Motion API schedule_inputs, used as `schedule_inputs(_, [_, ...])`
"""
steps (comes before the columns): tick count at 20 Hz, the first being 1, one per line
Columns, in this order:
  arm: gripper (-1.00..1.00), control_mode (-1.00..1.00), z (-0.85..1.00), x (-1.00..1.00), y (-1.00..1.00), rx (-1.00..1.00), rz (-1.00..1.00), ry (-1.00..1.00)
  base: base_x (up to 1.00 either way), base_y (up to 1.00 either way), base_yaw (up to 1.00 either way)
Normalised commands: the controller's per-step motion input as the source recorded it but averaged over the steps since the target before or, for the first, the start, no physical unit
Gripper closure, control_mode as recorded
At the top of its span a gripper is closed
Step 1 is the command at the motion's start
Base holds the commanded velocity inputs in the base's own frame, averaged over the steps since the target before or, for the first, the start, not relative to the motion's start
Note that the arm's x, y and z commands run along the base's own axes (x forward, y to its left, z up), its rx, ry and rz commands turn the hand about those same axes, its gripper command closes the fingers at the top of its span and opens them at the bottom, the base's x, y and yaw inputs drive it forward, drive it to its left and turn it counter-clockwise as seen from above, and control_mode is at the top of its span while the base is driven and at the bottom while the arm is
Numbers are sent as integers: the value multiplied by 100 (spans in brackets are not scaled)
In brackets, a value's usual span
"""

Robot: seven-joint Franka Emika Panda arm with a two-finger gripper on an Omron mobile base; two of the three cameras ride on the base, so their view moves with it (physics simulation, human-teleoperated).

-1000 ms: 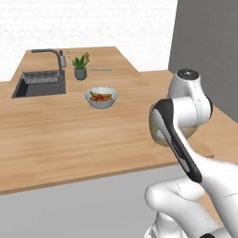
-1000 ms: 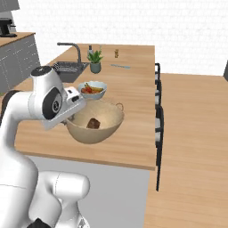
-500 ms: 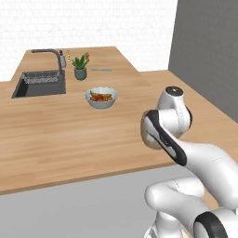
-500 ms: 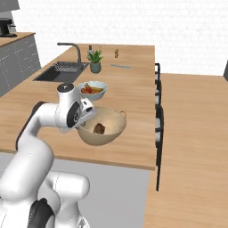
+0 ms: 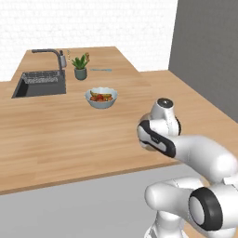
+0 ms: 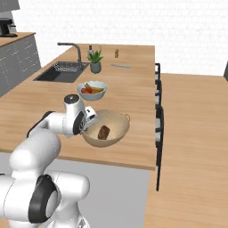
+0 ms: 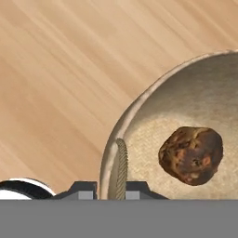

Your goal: Open the cabinet, pick up the bread from the cabinet and place it in the basket. Then move the basket to the dining counter.

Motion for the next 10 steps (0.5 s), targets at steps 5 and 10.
schedule_inputs(5, [-100,-100,-17,27,9,1,0,0,0,0,0])
schedule_inputs(10, [-100,-100,39,1,0,8,-4,0,0,0,0])
